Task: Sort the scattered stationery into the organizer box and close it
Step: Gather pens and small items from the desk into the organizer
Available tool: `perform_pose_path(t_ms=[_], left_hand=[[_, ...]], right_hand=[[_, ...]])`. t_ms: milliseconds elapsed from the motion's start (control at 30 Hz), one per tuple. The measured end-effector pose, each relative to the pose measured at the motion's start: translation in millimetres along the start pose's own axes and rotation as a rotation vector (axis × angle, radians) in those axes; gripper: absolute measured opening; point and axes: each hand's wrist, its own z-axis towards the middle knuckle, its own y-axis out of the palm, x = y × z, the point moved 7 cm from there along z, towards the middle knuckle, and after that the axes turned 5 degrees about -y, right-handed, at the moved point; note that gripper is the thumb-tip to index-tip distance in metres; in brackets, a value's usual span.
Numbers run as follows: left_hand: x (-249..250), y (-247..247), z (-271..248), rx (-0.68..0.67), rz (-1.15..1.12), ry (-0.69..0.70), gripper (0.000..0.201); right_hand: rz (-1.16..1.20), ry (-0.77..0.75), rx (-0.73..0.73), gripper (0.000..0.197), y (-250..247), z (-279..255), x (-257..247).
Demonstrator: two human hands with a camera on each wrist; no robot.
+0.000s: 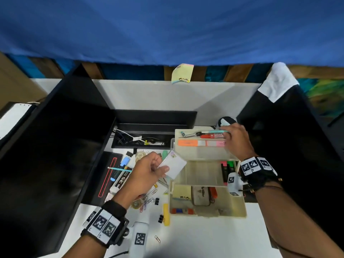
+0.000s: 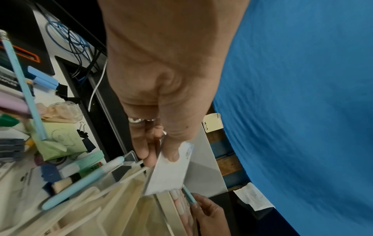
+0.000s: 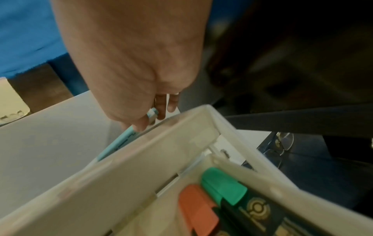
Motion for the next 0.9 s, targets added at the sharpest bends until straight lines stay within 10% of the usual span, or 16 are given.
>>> perform_pose_path(t_ms=[567,733,900], left_hand=[[-47,10,-21,-0.071,-0.085,-0.247,0.025],[-66,35,-39,-0.151,-0.11,-0.292,0.014],[-78,61,-48,-0.174,-0.139,-0.302,0.019]], right_hand=[[-0.065,-0.038,0.041,0.035,10,-15,-9],[0.23,-0.127,0.212,0.018,-24,-55,-59],[0.429,0.021,-0.482,0.027,23,-159,-114]])
